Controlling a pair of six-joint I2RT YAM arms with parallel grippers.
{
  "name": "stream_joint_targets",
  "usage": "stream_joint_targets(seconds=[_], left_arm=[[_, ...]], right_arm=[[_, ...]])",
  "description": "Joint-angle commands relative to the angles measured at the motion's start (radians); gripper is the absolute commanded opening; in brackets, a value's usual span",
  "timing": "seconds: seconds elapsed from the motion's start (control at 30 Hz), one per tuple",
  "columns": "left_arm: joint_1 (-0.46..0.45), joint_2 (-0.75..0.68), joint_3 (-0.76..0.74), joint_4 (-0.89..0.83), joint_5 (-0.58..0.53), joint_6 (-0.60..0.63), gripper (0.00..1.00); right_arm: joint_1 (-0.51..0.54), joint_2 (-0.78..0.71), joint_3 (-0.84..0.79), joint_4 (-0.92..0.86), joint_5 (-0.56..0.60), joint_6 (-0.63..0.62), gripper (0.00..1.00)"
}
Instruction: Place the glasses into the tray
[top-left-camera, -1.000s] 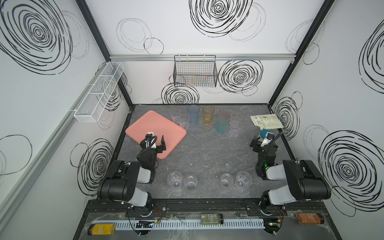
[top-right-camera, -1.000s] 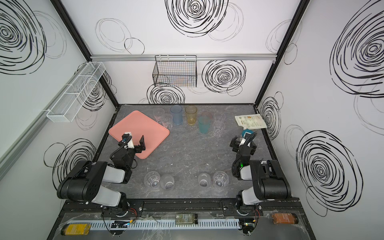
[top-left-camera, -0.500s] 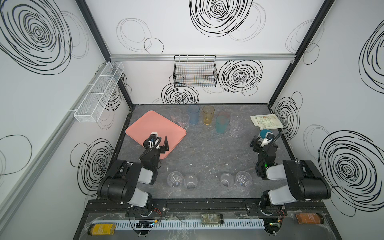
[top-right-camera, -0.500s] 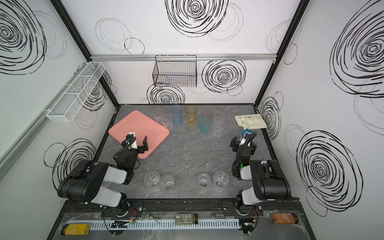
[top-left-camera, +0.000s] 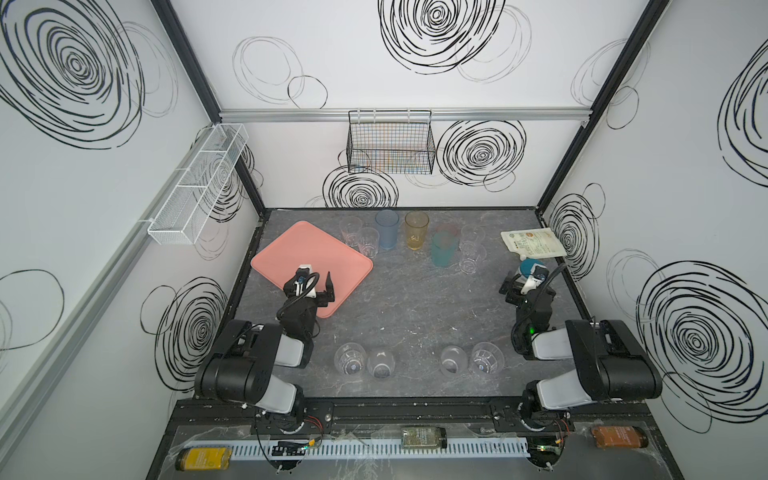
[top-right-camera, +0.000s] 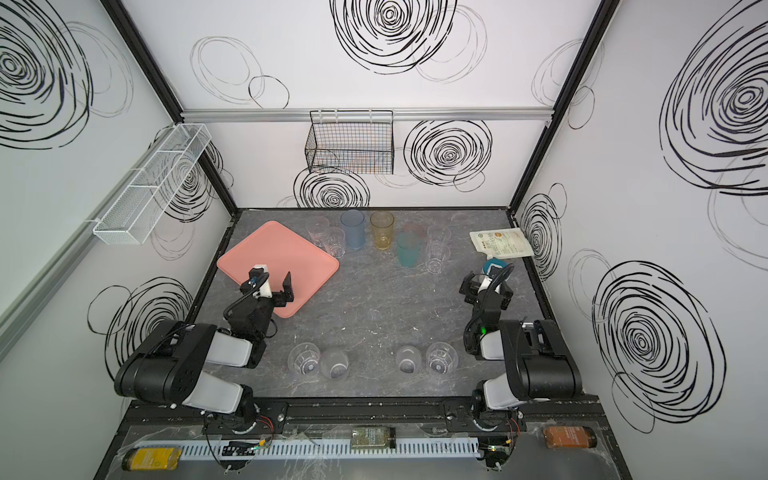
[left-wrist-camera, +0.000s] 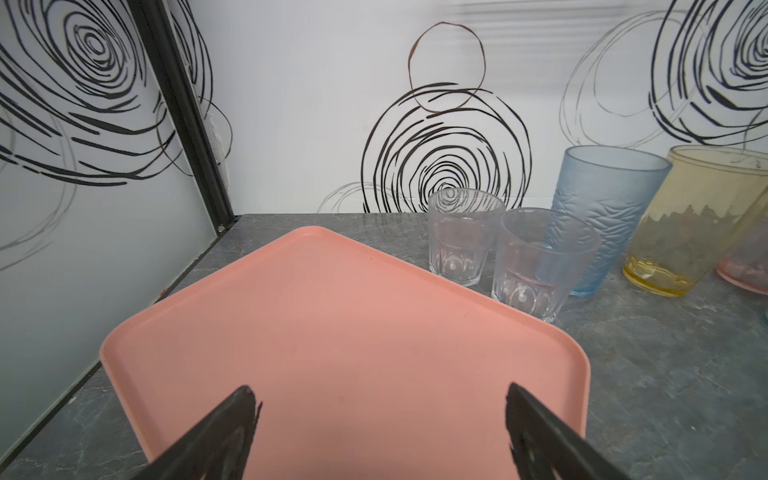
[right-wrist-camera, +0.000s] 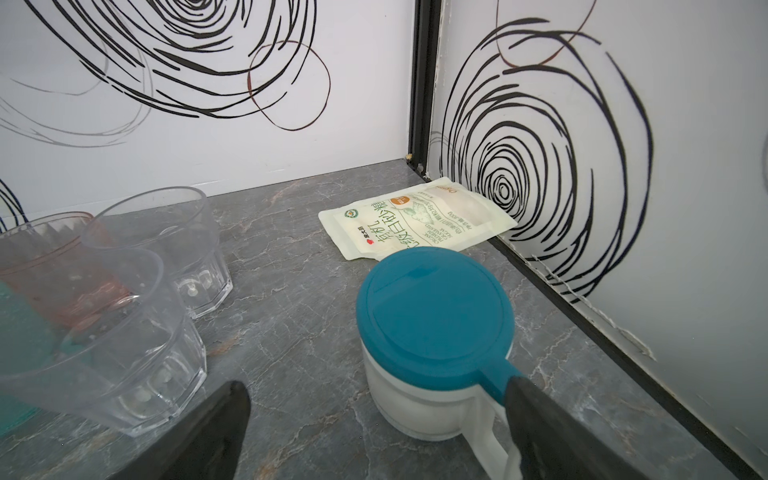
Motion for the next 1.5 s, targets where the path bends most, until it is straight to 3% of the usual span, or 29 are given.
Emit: stream_joint_targets(seconds=[0.0, 0.13, 0.2, 0.37, 0.6, 0.73, 0.8, 0.9, 0.97, 1.07, 1.1, 1.17, 1.23, 1.3, 1.37, 1.47], left_arm=[[0.034, -0.009, 0.015, 0.062, 0.051, -0.036, 0.96], [-0.049, -0.031, 0.008, 0.066, -0.093, 0.022, 0.96], [-0.06, -0.067, 0.006, 0.044, -0.112, 0.031, 0.96], [-0.11, -0.224, 0.052, -0.171, -0.224, 0.05, 0.96], [-0.138, -0.336, 0.088, -0.303, -0.309, -0.034, 0.96], [-0.169, -0.376, 0.192, -0.396, -0.265, -0.057, 0.96], [-0.186, -0.388, 0.256, -0.478, -0.256, -0.041, 0.96], [-0.197, -0.403, 0.374, -0.638, -0.214, -0.038, 0.96], [-0.201, -0.405, 0.453, -0.741, -0.155, -0.059, 0.96], [-0.189, -0.413, 0.579, -0.994, -0.056, -0.235, 0.96], [-0.171, -0.421, 0.602, -1.052, -0.007, -0.296, 0.96], [-0.094, -0.434, 0.579, -1.027, 0.193, -0.385, 0.96], [0.001, -0.429, 0.553, -0.975, 0.385, -0.488, 0.96], [0.034, -0.413, 0.582, -1.056, 0.396, -0.515, 0.99], [0.018, -0.391, 0.625, -1.173, 0.343, -0.486, 0.97], [-0.045, -0.359, 0.656, -1.304, 0.254, -0.445, 0.97]], right_arm=[[-0.018, -0.011, 0.02, 0.007, -0.039, 0.007, 1.0], [-0.014, -0.016, 0.013, 0.014, -0.03, 0.004, 1.0], [-0.008, -0.036, 0.017, -0.011, 0.003, 0.017, 1.0], [0.025, -0.062, -0.044, 0.08, 0.035, -0.012, 1.0], [0.053, -0.128, -0.055, 0.07, 0.075, -0.053, 1.0], [0.057, -0.239, 0.14, -0.366, 0.154, 0.033, 1.0], [0.08, -0.265, 0.202, -0.488, 0.167, 0.056, 1.0], [0.16, -0.328, 0.266, -0.603, 0.304, 0.064, 1.0], [0.201, -0.377, 0.336, -0.727, 0.336, 0.158, 1.0], [0.189, -0.421, 0.396, -0.82, 0.09, 0.33, 1.0], [0.171, -0.432, 0.391, -0.804, -0.039, 0.404, 1.0], [0.118, -0.46, 0.341, -0.7, -0.358, 0.51, 1.0], [0.12, -0.477, 0.276, -0.569, -0.486, 0.56, 0.97], [0.149, -0.492, 0.298, -0.655, -0.456, 0.575, 0.96], [0.179, -0.492, 0.355, -0.81, -0.384, 0.553, 0.99], [0.246, -0.448, 0.465, -1.104, -0.138, 0.49, 1.0]])
